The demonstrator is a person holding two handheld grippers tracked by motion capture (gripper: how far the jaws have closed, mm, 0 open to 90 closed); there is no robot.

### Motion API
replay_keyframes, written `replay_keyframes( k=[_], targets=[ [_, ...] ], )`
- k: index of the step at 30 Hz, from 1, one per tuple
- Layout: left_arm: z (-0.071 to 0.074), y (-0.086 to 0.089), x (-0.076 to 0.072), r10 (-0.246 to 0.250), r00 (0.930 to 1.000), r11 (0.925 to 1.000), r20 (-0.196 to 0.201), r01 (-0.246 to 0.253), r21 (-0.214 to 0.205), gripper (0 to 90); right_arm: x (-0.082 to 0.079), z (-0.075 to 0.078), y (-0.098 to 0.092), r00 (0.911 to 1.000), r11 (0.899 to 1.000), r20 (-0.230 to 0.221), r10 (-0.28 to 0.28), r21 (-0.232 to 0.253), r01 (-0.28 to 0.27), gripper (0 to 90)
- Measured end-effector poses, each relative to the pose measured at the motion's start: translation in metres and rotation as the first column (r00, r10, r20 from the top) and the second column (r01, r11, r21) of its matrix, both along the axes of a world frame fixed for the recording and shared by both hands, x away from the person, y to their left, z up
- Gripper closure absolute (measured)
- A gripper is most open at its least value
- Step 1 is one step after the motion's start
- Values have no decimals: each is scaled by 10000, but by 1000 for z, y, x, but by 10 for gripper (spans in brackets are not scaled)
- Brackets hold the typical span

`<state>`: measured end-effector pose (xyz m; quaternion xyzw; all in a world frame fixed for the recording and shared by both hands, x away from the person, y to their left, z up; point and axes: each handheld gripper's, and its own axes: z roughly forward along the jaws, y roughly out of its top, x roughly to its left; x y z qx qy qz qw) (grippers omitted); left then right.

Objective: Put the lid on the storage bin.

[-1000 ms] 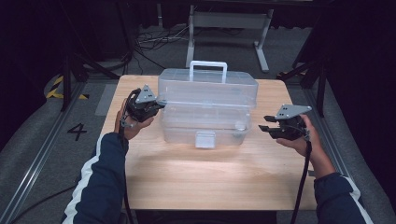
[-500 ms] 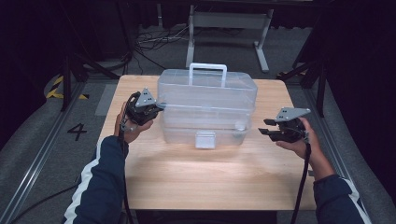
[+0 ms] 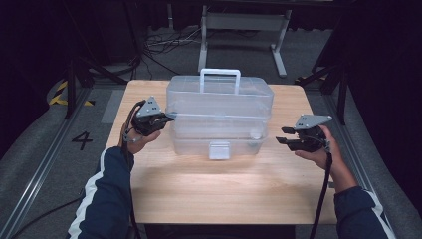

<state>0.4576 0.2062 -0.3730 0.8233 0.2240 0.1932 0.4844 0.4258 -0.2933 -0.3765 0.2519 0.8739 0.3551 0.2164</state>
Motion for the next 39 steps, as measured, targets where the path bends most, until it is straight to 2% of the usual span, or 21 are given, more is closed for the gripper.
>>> replay_keyframes(
  k=[3,6,9,12,15,16,18,19,20,21,24,26,27,29,30,31,33,36,39],
  targets=[
    [2,3,2,-319,9993,9995,-202,317,-97,899,1,-1,0,9999,10000,-113,-27,23,27,570],
    [6,6,6,-870,9942,9961,-639,860,-174,898,1,-1,-1,9999,10000,-144,3,51,-2,566],
    [11,9,9,-1403,9846,9901,-1047,1393,-163,898,2,-1,-2,9998,9999,-177,-46,102,47,567],
    [15,9,11,-1664,9743,9856,-1516,1691,54,895,2,-2,-3,9996,9999,-271,-28,166,32,565],
    [22,7,12,-1854,9622,9783,-1995,1998,542,893,3,-3,-2,9994,9999,-344,10,167,-5,561],
    [22,7,12,-1854,9622,9783,-1995,1998,542,893,3,-3,-2,9994,9999,-344,10,167,-5,561],
    [27,7,12,-2373,9327,9621,-2716,2643,671,890,2,-3,-2,9993,9999,-362,9,171,-3,561],
    [30,9,12,-2403,9299,9602,-2786,2698,726,883,2,-3,-2,9993,9998,-368,-9,174,15,561],
    [31,12,10,-2088,9394,9661,-2719,2413,917,872,2,-3,-2,9992,9998,-388,-38,207,46,561],
    [31,12,10,-2088,9394,9661,-2719,2413,917,871,2,-3,-2,9992,9998,-388,-38,207,46,561],
    [28,18,5,-1476,9596,9793,-2395,1757,1006,869,3,-4,-2,9991,9997,-413,-3,233,12,561],
    [25,22,2,-1277,9665,9841,-2225,1514,927,866,3,-4,-1,9991,9997,-422,25,228,-15,561],
    [23,24,0,-1010,9717,9876,-2137,1240,968,868,3,-4,-1,9991,9997,-413,29,226,-19,561],
    [19,26,-1,-918,9728,9892,-2127,1136,925,872,4,-4,0,9991,9998,-416,50,205,-42,561],
    [16,26,-3,-677,9758,9904,-2080,909,1039,871,4,-4,1,9990,9998,-442,69,213,-60,561],
    [14,26,-4,-682,9764,9897,-2050,921,1095,874,3,-4,2,9992,9998,-390,94,166,-88,561],
    [12,26,-6,-350,9813,9902,-1895,596,1260,874,3,-3,3,9992,9997,-378,146,185,-139,562],
    [10,28,-9,-199,9832,9920,-1815,421,1190,876,3,-4,3,9991,9997,-388,177,181,-170,562],
    [11,32,-15,-83,9878,9962,-1558,217,849,886,2,-3,3,9991,9996,-379,184,231,-175,562]
  ],
)
